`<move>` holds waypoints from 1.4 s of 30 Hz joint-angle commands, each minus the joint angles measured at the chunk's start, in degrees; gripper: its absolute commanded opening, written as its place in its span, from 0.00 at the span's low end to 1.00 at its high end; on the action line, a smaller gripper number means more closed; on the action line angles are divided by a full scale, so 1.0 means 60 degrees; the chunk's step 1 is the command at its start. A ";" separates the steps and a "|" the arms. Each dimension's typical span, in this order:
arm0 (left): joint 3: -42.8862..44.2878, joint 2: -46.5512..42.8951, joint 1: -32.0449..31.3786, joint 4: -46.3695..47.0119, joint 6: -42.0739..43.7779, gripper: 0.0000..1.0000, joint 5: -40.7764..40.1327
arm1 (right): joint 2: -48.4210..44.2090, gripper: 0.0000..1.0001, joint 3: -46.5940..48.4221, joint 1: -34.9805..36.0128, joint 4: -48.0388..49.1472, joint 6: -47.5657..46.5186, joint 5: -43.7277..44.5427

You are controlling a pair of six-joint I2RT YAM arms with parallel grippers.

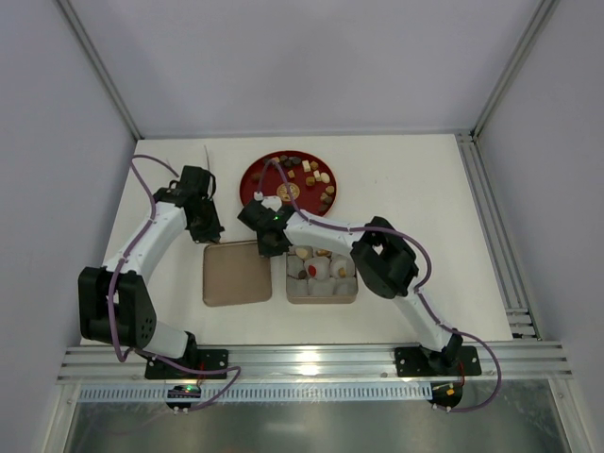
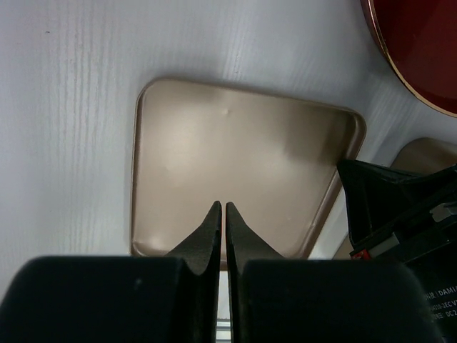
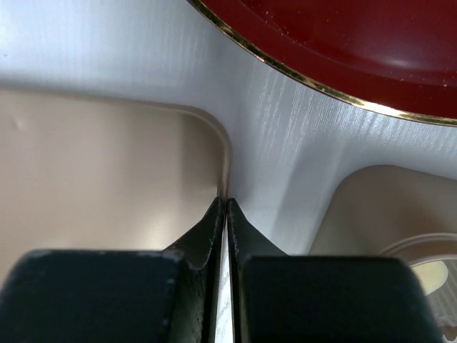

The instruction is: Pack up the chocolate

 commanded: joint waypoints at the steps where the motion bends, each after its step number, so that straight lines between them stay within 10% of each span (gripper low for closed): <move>1: -0.0010 -0.0459 0.0030 0.0142 0.0196 0.00 0.0118 | 0.0102 0.04 0.0445 0.0081 -0.0227 -0.0107 0.0244; 10: -0.0434 -0.0795 0.0059 0.0273 0.0079 0.07 0.0176 | -0.0059 0.04 0.0899 0.0052 -0.0373 -0.0371 0.0303; 28: -0.2558 -0.2246 0.0059 0.1357 -0.0771 0.55 -0.0233 | -0.0367 0.04 0.1427 -0.0373 -0.0593 -0.1117 -0.0122; 42: -0.3862 -0.2056 0.0059 0.2953 -0.2060 0.60 -0.0717 | -0.1202 0.04 0.1002 -0.0578 -0.0300 -0.1601 -0.0210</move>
